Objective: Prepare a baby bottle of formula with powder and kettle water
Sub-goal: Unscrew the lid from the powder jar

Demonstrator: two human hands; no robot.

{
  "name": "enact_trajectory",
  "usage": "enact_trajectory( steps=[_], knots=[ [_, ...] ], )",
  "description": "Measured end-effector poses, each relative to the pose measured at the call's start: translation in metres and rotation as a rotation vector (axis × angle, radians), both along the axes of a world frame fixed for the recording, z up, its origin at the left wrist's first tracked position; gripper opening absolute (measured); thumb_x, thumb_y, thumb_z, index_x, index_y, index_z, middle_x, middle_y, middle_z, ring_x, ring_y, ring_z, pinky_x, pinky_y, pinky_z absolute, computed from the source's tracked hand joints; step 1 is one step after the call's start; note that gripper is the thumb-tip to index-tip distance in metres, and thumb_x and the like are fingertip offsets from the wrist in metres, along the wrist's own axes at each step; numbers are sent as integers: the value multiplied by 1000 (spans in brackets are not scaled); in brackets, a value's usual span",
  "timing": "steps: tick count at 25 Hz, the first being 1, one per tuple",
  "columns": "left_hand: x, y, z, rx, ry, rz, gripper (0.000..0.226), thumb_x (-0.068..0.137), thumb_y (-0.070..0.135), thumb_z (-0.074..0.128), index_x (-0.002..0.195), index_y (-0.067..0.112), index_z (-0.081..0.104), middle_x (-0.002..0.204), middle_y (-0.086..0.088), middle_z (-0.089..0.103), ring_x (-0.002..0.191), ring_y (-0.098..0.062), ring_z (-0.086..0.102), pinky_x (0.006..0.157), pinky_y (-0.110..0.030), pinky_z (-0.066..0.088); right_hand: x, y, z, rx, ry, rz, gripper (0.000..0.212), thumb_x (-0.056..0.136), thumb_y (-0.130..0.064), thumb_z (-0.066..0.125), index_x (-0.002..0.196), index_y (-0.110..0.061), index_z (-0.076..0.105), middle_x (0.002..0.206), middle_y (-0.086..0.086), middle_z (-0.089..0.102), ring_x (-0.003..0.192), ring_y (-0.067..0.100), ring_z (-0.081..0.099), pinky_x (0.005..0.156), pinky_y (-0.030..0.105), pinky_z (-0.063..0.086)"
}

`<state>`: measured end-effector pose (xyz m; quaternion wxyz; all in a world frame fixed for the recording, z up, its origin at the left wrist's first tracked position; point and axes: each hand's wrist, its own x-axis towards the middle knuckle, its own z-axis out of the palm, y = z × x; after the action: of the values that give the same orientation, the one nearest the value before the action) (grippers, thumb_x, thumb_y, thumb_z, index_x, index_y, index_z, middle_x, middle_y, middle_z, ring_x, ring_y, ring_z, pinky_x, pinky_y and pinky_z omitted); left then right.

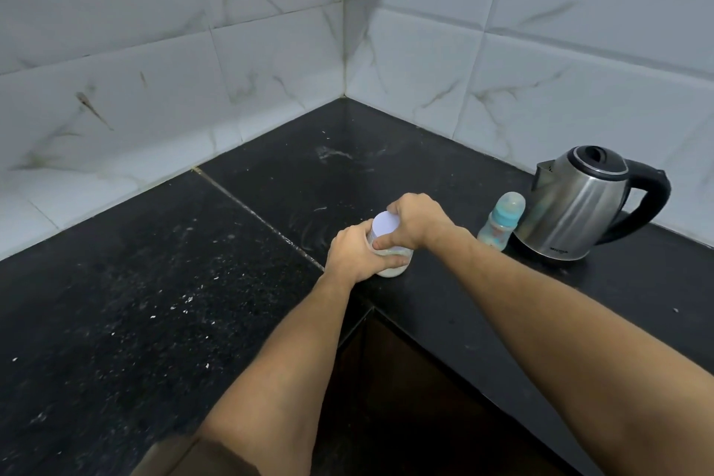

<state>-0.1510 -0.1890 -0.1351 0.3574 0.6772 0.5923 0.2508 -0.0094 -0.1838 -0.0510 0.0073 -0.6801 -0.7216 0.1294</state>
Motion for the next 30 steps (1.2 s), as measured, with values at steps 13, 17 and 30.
enact_trajectory(
  steps=[13, 17, 30],
  knots=[
    [-5, 6, 6, -27, 34, -38, 77, 42, 71, 84, 107, 33, 70, 93, 15, 75, 92, -7, 70, 87, -38, 60, 20, 19, 12, -98, 76, 122, 99, 75, -47, 84, 160, -23, 39, 154, 6, 45, 143, 28, 45, 112, 44, 46],
    [-4, 4, 7, -30, 41, -36, 85, 40, 72, 81, 114, 31, 68, 99, 14, 73, 96, -10, 69, 88, -40, 60, 14, 16, 13, -97, -64, -36, 77, 68, -79, 77, 109, -14, 69, 99, 0, 70, 91, 21, 67, 78, 38, 59],
    [-4, 6, 5, -50, 53, -20, 69, 43, 67, 87, 101, 34, 67, 90, 16, 74, 90, -8, 70, 84, -41, 61, -1, 13, 13, -134, -169, 41, 74, 67, -75, 79, 111, -18, 65, 113, 0, 66, 97, 23, 65, 77, 36, 55]
  ],
)
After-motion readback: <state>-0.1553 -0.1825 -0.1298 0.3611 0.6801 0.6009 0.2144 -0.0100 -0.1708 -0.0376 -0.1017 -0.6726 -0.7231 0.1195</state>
